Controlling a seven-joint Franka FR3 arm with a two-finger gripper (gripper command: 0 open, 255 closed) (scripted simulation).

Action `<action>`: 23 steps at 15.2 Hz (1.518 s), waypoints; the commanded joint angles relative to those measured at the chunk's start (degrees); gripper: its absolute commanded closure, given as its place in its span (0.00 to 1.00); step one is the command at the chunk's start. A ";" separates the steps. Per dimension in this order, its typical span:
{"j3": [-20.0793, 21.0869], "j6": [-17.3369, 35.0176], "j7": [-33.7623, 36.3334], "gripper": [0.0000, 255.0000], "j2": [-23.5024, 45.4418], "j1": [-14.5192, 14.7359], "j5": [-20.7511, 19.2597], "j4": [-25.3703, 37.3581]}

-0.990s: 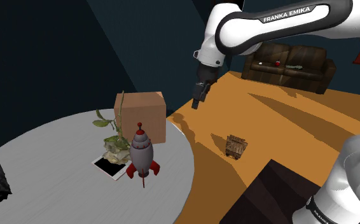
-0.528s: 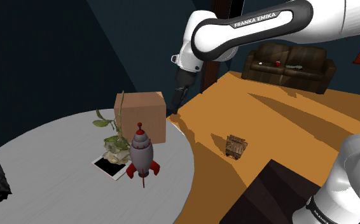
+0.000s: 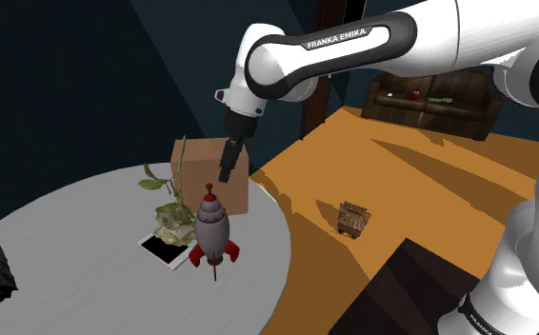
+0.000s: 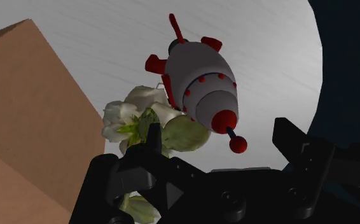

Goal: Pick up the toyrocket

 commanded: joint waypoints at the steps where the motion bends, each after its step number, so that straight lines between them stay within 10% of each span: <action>1: 0.95 -0.22 -1.73 0.00 3.62 0.71 0.35 4.24; 13: 2.20 4.53 -4.77 0.00 8.39 1.67 1.06 4.57; 14: 2.20 4.55 -4.75 1.00 8.43 1.68 1.05 4.60; 23: 2.20 4.53 -4.77 1.00 8.39 1.66 1.06 4.57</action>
